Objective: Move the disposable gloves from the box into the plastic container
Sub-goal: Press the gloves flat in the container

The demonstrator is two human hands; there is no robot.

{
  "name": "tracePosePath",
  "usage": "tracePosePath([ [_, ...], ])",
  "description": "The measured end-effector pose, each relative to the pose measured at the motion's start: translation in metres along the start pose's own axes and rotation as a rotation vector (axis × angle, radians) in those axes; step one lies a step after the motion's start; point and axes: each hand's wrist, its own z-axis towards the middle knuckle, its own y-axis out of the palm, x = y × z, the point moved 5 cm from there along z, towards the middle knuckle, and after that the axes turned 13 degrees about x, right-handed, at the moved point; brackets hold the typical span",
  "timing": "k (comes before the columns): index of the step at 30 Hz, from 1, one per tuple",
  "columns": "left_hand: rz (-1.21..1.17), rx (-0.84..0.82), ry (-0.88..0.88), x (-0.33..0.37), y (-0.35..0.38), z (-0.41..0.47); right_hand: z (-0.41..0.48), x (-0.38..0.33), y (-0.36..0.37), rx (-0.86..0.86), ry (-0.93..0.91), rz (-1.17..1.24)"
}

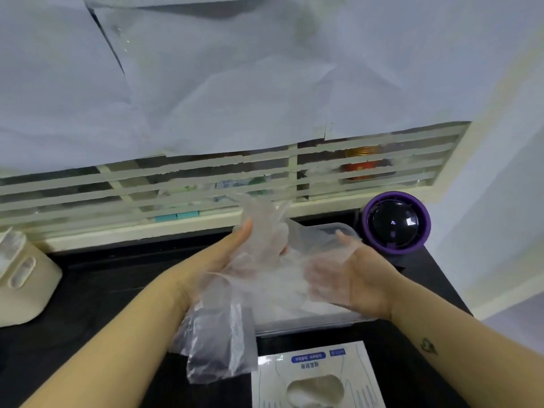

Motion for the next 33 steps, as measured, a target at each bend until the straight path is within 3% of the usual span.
tracePosePath([
  [3, -0.096, 0.054, -0.074, -0.008, -0.012, 0.006, -0.001, -0.014, -0.023, 0.172, -0.283, -0.02],
  [7, -0.129, 0.083, -0.085, -0.016, -0.016, 0.015, -0.005, -0.015, -0.017, 0.096, -0.59, -0.39],
  [10, -0.14, 0.099, -0.065, -0.014, -0.013, 0.018, 0.004, -0.008, -0.007, 0.096, -0.572, -0.556],
  [15, -0.191, 0.06, -0.078, -0.016, -0.017, 0.017, 0.019, -0.021, 0.001, 0.098, -0.424, -0.38],
  [20, -0.314, 0.089, -0.171, -0.021, -0.034, 0.009, 0.015, -0.041, -0.001, 0.167, -0.547, -0.865],
  [25, -0.074, 0.391, -0.042, -0.01, -0.079, -0.01, 0.023, -0.037, -0.016, 0.22, -0.633, -1.347],
  [28, 0.242, 0.539, 0.163, 0.022, -0.073, -0.025, 0.038, -0.028, -0.02, 0.247, -0.639, -1.627],
  [30, 0.474, 0.555, 0.239, 0.043, -0.046, -0.023, 0.048, -0.023, -0.019, 0.235, -0.623, -1.711],
  [33, 0.904, 0.432, 0.193, 0.042, -0.002, 0.006, 0.058, -0.017, -0.013, 0.212, -0.608, -1.829],
])
